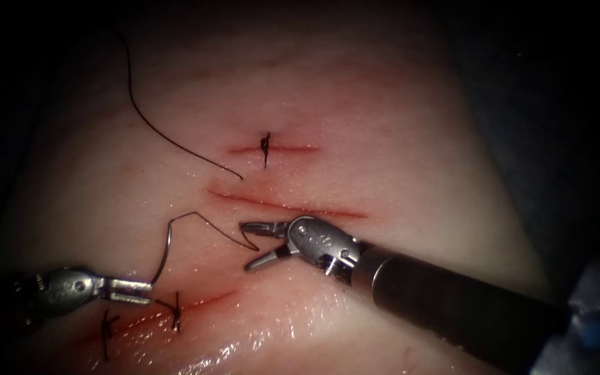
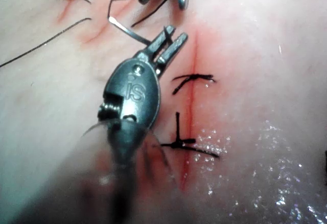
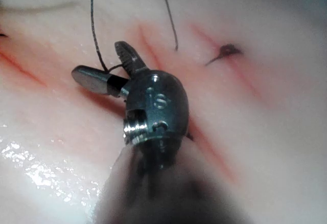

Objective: Wound Closure
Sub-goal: Use the right gripper to pull the suture through the wound until a short tail remains.

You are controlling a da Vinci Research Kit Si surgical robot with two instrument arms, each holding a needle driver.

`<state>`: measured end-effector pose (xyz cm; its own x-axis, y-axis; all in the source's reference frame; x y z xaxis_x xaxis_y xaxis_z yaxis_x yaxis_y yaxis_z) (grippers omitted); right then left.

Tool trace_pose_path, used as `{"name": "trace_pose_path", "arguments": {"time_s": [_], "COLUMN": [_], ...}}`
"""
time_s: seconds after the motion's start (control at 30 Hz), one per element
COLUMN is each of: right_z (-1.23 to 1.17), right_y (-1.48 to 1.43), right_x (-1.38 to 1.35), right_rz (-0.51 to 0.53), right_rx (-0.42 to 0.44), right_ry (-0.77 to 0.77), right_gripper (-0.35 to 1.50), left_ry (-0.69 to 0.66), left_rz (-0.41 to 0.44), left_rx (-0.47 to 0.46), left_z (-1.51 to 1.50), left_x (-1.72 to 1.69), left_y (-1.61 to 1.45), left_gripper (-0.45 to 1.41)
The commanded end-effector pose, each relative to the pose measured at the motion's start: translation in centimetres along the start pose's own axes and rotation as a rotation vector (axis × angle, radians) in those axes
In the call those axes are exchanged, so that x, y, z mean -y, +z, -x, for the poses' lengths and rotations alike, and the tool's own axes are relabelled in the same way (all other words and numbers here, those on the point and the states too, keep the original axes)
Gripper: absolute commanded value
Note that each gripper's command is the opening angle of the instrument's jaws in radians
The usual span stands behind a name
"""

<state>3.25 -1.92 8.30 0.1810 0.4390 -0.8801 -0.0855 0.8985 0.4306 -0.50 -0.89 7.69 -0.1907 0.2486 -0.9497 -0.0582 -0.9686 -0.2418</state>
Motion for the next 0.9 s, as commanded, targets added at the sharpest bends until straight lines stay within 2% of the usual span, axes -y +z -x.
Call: {"name": "trace_pose_path", "arguments": {"time_s": [0.03, 0.27, 0.57, 0.6, 0.63, 0.7, 0.73, 0.9], "right_z": [0.02, 0.19, 0.35, 0.35, 0.35, 0.36, 0.36, 0.39], "right_y": [0.10, 0.30, 0.48, 0.48, 0.47, 0.42, 0.40, 0.33], "right_x": [-0.11, -0.24, -0.33, -0.34, -0.33, -0.32, -0.32, -0.26], "right_rz": [0.006, 0.013, 0.017, 0.012, -0.007, -0.049, -0.053, -0.110], "right_rx": [-0.001, 0.010, 0.026, 0.024, 0.017, 0.005, 0.010, 0.065], "right_ry": [-0.018, -0.147, -0.159, -0.159, -0.160, -0.163, -0.163, -0.150], "right_gripper": [1.38, 1.40, 1.31, 1.21, 0.81, -0.20, -0.35, -0.35], "left_ry": [-0.002, -0.012, -0.021, -0.022, -0.022, -0.022, -0.022, -0.022], "left_rz": [-0.009, -0.038, -0.065, -0.065, -0.067, -0.068, -0.068, -0.071], "left_rx": [0.002, 0.010, -0.020, -0.019, -0.020, -0.020, -0.019, -0.019], "left_z": [0.05, 0.03, 0.00, 0.00, 0.00, 0.00, 0.00, 0.02], "left_x": [0.03, 0.09, 0.22, 0.23, 0.23, 0.23, 0.23, 0.24], "left_y": [0.03, -0.04, -0.14, -0.14, -0.15, -0.16, -0.16, -0.18], "left_gripper": [-0.45, -0.45, -0.45, -0.45, -0.45, -0.45, -0.45, -0.45]}}
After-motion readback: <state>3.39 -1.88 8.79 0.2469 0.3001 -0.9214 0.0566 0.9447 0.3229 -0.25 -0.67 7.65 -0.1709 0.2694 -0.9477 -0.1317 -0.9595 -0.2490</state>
